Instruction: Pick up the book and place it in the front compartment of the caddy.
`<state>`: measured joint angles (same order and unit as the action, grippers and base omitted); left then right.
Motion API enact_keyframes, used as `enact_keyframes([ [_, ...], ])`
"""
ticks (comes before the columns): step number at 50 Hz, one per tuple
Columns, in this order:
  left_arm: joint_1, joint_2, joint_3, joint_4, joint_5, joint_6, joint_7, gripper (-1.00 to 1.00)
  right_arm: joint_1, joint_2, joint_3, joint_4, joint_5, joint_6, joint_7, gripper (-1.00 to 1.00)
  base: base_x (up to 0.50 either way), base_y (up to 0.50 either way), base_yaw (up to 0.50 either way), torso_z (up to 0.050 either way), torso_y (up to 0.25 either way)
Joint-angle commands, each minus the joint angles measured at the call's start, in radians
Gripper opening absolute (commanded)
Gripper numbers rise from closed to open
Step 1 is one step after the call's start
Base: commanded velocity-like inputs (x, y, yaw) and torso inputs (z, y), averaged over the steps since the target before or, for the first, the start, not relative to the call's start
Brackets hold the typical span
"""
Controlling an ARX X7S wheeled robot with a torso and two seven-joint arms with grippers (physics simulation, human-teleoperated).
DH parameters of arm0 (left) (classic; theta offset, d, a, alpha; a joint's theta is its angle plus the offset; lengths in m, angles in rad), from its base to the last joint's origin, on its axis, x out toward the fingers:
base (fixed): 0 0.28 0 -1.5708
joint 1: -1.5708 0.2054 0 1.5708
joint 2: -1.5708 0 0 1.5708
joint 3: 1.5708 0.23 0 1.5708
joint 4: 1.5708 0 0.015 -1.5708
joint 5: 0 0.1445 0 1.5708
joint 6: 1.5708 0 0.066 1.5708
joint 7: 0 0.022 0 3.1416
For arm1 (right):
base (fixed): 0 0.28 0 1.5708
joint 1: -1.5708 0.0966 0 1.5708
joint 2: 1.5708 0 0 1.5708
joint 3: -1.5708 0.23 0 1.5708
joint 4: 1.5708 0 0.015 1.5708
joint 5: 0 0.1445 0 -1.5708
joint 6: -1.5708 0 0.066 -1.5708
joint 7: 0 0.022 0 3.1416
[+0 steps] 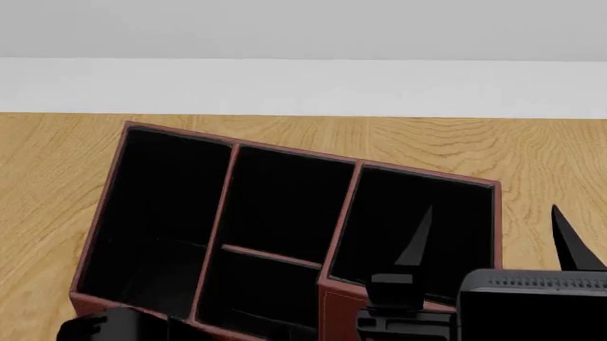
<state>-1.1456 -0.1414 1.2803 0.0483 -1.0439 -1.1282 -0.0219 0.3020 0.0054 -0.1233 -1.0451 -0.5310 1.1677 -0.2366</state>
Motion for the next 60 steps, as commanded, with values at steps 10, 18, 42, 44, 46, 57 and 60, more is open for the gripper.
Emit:
enact_keyframes([
  [10, -0.001, -0.132, 0.023, 0.284, -0.070, -0.069, -0.106, -1.00, 0.045, -0.004, -0.041, -0.002, -0.057, 0.035, -0.027, 1.00, 0.00, 0.00, 0.00, 0.000, 0.000],
  [18, -0.002, -0.167, -0.034, 0.394, -0.168, -0.104, -0.182, -1.00, 0.058, -0.004, -0.058, -0.002, -0.071, 0.045, -0.030, 1.00, 0.00, 0.00, 0.00, 0.000, 0.000],
  [42, -0.112, -0.287, -0.046, 0.538, -0.096, -0.064, -0.158, -1.00, 0.045, -0.005, -0.068, -0.002, -0.052, 0.038, -0.007, 1.00, 0.00, 0.00, 0.00, 0.000, 0.000],
  [44, -0.119, -0.303, -0.054, 0.548, -0.108, -0.068, -0.158, -1.00, 0.048, -0.005, -0.070, -0.002, -0.055, 0.040, -0.009, 1.00, 0.00, 0.00, 0.00, 0.000, 0.005],
  [46, -0.126, -0.316, -0.057, 0.560, -0.117, -0.075, -0.159, -1.00, 0.051, -0.005, -0.073, -0.002, -0.060, 0.042, -0.012, 1.00, 0.00, 0.00, 0.00, 0.000, 0.000],
  [57, -0.164, -0.392, -0.159, 0.654, -0.321, -0.094, -0.228, -1.00, 0.062, -0.005, -0.094, -0.002, -0.064, 0.053, -0.005, 1.00, 0.00, 0.00, 0.00, 0.000, 0.001],
  [60, -0.179, -0.402, -0.176, 0.685, -0.388, -0.099, -0.261, -1.00, 0.066, -0.005, -0.104, -0.002, -0.067, 0.058, -0.003, 1.00, 0.00, 0.00, 0.00, 0.000, 0.000],
])
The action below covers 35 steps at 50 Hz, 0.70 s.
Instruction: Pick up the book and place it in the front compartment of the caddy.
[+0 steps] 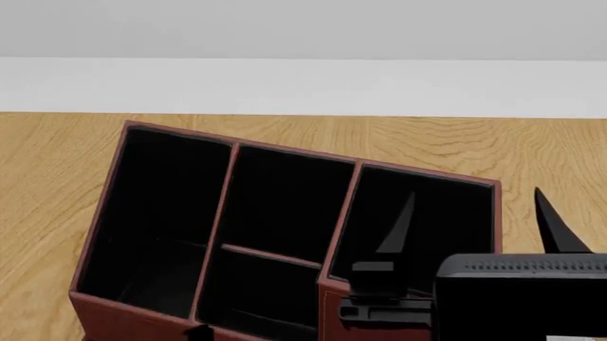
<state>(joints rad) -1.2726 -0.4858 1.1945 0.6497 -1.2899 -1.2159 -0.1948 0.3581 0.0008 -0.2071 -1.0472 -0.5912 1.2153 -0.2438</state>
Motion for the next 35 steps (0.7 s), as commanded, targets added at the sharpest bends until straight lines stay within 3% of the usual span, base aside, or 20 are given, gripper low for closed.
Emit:
enact_keyframes([
  [1, -0.060, -0.061, -0.096, 0.098, -0.175, -0.013, -0.098, -1.00, 0.012, 0.000, -0.024, 0.000, -0.009, 0.013, 0.005, 1.00, 0.00, 0.00, 0.00, 0.000, 0.000],
  [8, -0.121, -0.081, -0.123, 0.159, -0.355, -0.007, -0.179, -1.00, 0.022, 0.000, -0.032, 0.000, -0.015, 0.018, 0.003, 1.00, 0.00, 0.00, 0.00, 0.000, 0.001],
  [26, -0.251, -0.196, -0.197, 0.267, -0.559, 0.023, -0.140, -1.00, 0.049, 0.000, -0.053, 0.000, -0.038, 0.045, -0.010, 1.00, 0.00, 0.00, 0.00, 0.000, 0.001],
  [35, -0.304, -0.291, -0.228, 0.309, -0.647, 0.029, -0.129, -1.00, 0.075, 0.000, -0.064, 0.000, -0.065, 0.063, -0.030, 1.00, 0.00, 0.00, 0.00, 0.000, 0.000],
])
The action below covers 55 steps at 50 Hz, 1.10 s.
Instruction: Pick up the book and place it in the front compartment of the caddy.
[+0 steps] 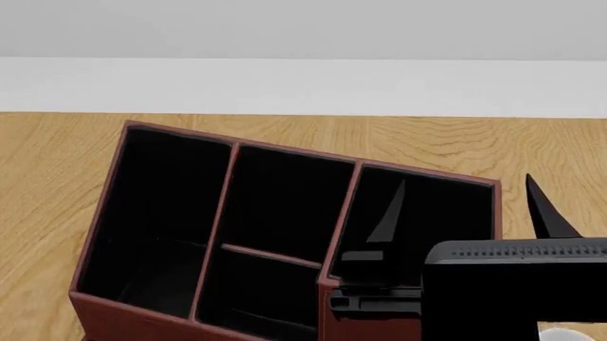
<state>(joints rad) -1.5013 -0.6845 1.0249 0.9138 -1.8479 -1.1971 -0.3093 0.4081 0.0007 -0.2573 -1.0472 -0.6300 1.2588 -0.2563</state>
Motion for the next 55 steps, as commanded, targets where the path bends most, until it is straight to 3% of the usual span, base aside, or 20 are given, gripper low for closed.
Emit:
enact_keyframes([
  [1, -0.082, -0.100, -0.060, 0.047, -0.098, 0.010, -0.017, -1.00, 0.024, 0.000, -0.012, 0.000, -0.025, 0.019, -0.016, 1.00, 0.00, 0.00, 0.00, 0.000, 0.000],
  [18, -0.180, -0.237, -0.057, 0.087, -0.243, -0.005, -0.095, -1.00, 0.000, 0.001, -0.003, 0.001, -0.010, 0.000, 0.000, 1.00, 0.00, 0.00, 0.00, 0.000, 0.001],
  [36, -0.327, -0.325, -0.084, 0.086, -0.377, -0.047, -0.148, -1.00, -0.009, 0.001, 0.006, 0.001, 0.015, -0.011, 0.016, 1.00, 0.00, 0.00, 0.00, 0.000, 0.001],
  [55, -0.365, -0.388, -0.165, 0.019, -0.289, -0.170, -0.075, -1.00, -0.006, 0.002, -0.001, 0.001, 0.018, -0.008, 0.020, 1.00, 0.00, 0.00, 0.00, 0.001, 0.001],
])
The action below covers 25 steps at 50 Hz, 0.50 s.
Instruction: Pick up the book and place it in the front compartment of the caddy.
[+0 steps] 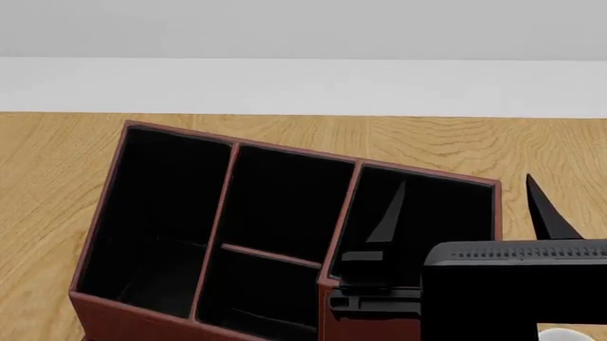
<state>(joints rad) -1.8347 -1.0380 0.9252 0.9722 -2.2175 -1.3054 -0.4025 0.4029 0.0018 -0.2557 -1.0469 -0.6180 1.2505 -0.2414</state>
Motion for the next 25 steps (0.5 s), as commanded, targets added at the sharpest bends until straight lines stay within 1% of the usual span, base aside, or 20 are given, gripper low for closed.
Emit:
enact_keyframes([
  [1, -0.026, -0.034, -0.070, -0.040, 0.104, -0.076, 0.022, -1.00, 0.002, 0.000, -0.005, 0.001, 0.003, 0.003, 0.004, 1.00, 0.00, 0.00, 0.00, 0.000, 0.000],
  [10, 0.027, -0.022, -0.146, -0.088, 0.290, -0.139, 0.143, -1.00, 0.016, 0.000, -0.015, 0.001, -0.009, 0.016, -0.004, 1.00, 0.00, 0.00, 0.00, 0.000, 0.001],
  [15, 0.059, -0.005, -0.182, -0.090, 0.463, -0.191, 0.243, -1.00, 0.019, 0.001, -0.016, 0.001, -0.010, 0.019, -0.007, 1.00, 0.00, 0.00, 0.00, 0.000, 0.000],
  [18, 0.067, -0.001, -0.186, -0.087, 0.528, -0.204, 0.289, -1.00, 0.024, 0.001, -0.017, 0.001, -0.015, 0.024, -0.011, 1.00, 0.00, 0.00, 0.00, 0.000, 0.000],
  [21, 0.081, 0.004, -0.181, -0.076, 0.644, -0.216, 0.359, -1.00, 0.029, 0.001, -0.019, 0.001, -0.016, 0.027, -0.012, 1.00, 0.00, 0.00, 0.00, 0.000, 0.003],
  [23, 0.083, 0.007, -0.177, -0.098, 0.685, -0.208, 0.377, -1.00, 0.028, 0.002, -0.018, 0.001, -0.012, 0.026, -0.010, 1.00, 0.00, 0.00, 0.00, 0.000, 0.000],
  [25, 0.090, 0.010, -0.158, -0.095, 0.772, -0.203, 0.423, -1.00, 0.020, 0.002, -0.012, 0.002, 0.001, 0.018, -0.003, 1.00, 0.00, 0.00, 0.00, 0.000, 0.000],
])
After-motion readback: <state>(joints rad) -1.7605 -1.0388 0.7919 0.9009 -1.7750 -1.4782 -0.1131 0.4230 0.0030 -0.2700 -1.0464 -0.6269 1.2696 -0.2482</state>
